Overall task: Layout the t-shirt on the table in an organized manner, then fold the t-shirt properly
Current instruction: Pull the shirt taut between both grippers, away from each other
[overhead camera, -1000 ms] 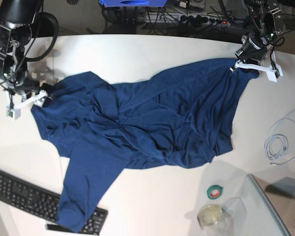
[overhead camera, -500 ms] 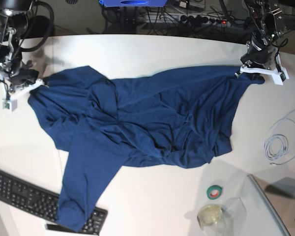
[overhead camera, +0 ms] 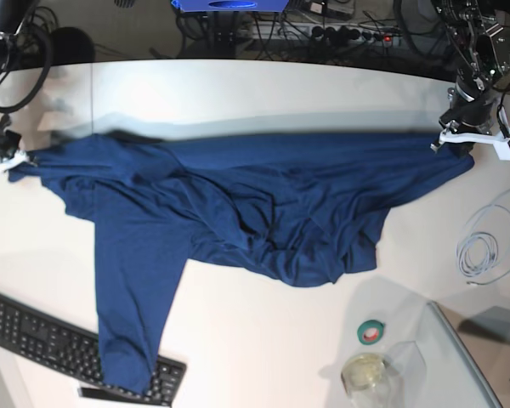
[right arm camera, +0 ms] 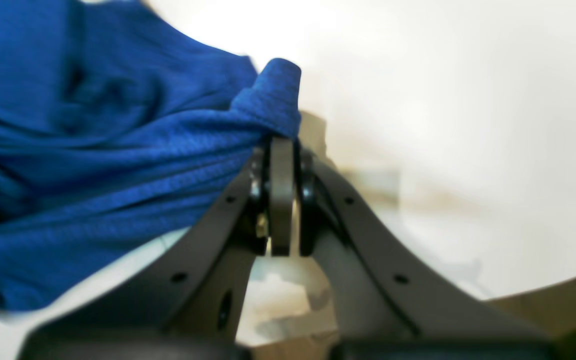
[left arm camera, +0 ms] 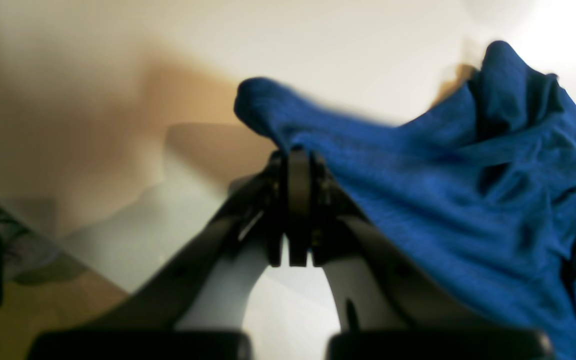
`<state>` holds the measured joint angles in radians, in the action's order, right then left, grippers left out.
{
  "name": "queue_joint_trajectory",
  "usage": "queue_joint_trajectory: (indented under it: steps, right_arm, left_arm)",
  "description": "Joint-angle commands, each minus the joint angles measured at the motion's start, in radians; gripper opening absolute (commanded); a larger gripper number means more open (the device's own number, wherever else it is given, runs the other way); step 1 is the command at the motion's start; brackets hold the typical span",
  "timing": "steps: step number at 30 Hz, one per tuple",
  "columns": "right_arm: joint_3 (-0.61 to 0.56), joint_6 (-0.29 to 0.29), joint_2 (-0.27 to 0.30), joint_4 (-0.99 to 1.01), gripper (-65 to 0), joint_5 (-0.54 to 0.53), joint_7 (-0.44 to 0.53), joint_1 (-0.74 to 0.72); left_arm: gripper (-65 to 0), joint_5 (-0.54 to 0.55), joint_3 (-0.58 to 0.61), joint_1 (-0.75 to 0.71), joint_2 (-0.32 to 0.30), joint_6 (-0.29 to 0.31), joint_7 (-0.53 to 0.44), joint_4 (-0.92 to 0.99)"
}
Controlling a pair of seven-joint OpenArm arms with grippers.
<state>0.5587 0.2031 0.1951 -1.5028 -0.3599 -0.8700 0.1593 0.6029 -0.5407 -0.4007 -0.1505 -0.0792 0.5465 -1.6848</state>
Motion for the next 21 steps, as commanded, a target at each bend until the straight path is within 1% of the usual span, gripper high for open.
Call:
queue_joint_trajectory:
  steps: [1,3,10,15,16,17,21]
  right_arm:
    - [-0.006,0.0,0.016,0.009,-64.8,-0.003,0.016,-0.014]
    - [-0.019,0.0,0.013,0.047,-64.8,-0.003,0.024,-0.014]
    - [-0.082,0.0,0.007,0.075,-64.8,-0.003,0.024,-0.014]
    - [-0.096,0.0,0.008,0.075,-64.4,-0.003,0.015,-0.045]
    - [-0.096,0.0,0.008,0.075,-62.1,-0.003,0.015,-0.05]
    - [-0.096,0.0,0.01,0.075,-57.8,-0.003,0.015,-0.057]
    - [-0.087,0.0,0.013,0.069,-24.8,-0.003,-0.008,-0.093]
  left_arm:
    - [-65.0,-0.007,-0.009,0.006,-0.01,0.023,-0.021,-0.011]
    - [-65.0,-0.007,-0.011,-0.007,-0.005,0.038,-0.019,0.007]
    - [-65.0,-0.007,-0.011,-0.036,0.042,0.038,-0.024,0.064]
    - [-65.0,-0.007,-0.011,-0.04,0.045,0.038,-0.024,0.085]
    - [-65.0,-0.007,-0.011,-0.04,0.045,0.038,-0.024,0.085]
    - [-65.0,-0.007,-0.011,-0.042,0.045,0.038,-0.024,0.085]
    - [-65.0,-0.007,-0.011,-0.042,0.045,0.038,-0.024,0.085]
